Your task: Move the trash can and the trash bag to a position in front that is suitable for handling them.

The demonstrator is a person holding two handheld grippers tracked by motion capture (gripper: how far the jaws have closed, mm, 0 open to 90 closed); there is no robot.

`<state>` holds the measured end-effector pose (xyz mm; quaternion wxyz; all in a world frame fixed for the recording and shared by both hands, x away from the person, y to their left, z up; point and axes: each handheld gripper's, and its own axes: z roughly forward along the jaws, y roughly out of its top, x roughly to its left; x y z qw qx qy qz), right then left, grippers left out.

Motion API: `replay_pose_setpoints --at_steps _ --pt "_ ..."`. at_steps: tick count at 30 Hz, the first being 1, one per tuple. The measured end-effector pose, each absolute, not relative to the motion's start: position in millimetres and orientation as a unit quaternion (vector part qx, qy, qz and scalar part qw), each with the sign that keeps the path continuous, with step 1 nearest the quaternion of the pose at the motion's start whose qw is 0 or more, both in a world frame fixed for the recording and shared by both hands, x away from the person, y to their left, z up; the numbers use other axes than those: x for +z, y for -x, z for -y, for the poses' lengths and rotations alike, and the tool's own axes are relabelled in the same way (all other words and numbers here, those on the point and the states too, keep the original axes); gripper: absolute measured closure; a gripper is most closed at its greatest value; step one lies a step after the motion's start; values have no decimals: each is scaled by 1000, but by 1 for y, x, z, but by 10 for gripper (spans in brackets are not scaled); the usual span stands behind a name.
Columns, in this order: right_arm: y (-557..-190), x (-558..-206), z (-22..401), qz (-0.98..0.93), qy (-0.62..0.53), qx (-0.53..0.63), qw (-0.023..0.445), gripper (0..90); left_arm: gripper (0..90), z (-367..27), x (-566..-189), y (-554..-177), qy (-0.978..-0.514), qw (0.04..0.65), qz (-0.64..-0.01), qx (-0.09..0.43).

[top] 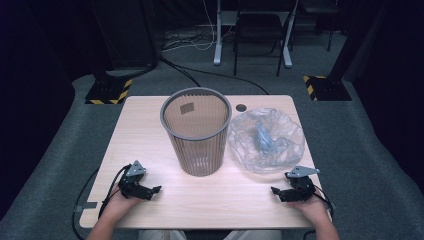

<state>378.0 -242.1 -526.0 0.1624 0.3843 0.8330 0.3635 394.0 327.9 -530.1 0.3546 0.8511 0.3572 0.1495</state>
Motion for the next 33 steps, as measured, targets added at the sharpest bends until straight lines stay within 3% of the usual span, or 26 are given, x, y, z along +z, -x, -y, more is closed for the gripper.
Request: replay_pose_setpoints --at_steps 6,10,33 --pt "-375 -521 246 -832 -396 352 164 307 4 -328 -530 -394 -852 355 -355 149" --pt "-374 -518 247 -829 -411 338 174 350 4 -328 -530 -394 -851 356 -356 148" --pt "-368 -479 249 -778 -415 406 243 341 5 -329 -530 -392 -854 355 -350 148"
